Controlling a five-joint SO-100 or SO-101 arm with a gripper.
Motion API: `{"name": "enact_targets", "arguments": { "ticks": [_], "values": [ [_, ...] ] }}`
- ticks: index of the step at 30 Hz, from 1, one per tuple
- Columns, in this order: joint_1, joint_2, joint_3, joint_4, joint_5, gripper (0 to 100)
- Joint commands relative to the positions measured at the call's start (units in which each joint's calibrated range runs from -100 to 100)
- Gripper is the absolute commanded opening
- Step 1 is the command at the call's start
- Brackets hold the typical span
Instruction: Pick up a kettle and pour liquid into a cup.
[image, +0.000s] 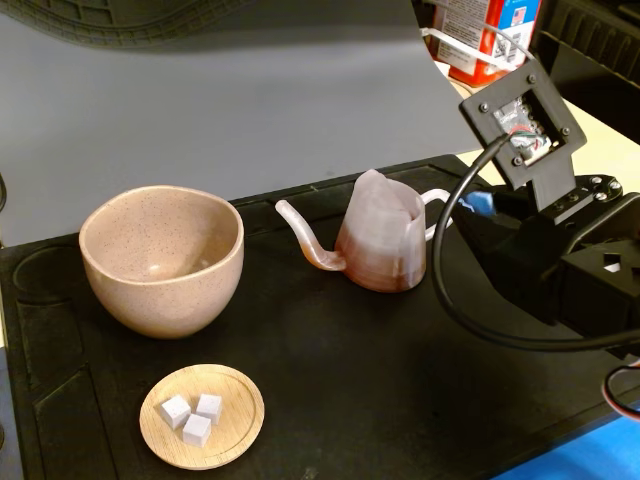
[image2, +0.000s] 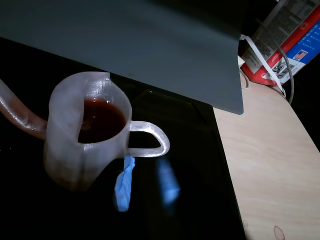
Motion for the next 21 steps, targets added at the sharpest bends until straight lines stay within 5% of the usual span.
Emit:
{"name": "enact_targets", "arguments": {
  "ticks": [1, 10, 13, 21],
  "values": [
    [-0.21, 1.71, -1.57, -1.59, 0.58, 14],
    [0.02, 4.95, -3.56, -1.76, 3.57, 14],
    [-0.51, 17.83, -7.74, -14.39, 3.57, 14],
    [1.01, 19.2, -13.91, -13.52, 5.2, 14]
  ]
}}
